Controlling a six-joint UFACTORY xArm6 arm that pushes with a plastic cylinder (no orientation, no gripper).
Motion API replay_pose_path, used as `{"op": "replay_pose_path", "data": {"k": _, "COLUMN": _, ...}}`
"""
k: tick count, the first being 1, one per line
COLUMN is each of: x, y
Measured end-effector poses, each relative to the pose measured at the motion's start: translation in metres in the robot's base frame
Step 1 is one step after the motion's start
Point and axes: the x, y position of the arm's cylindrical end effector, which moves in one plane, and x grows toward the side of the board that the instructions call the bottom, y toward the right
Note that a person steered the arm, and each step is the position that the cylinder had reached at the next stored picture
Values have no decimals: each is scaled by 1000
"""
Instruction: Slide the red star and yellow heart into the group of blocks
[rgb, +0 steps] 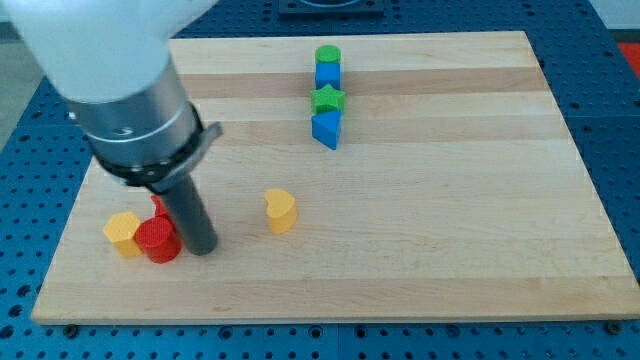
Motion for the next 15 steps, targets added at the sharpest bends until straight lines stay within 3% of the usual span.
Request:
{"op": "replay_pose_path", "data": {"k": 2, "x": -72, "y": 4}}
{"op": "replay_pose_path", "data": {"k": 7, "x": -64, "y": -83}}
{"op": "replay_pose_path", "data": {"k": 14, "x": -54, "y": -107}}
{"op": "replay_pose_path", "data": {"k": 15, "x": -97, "y": -95}}
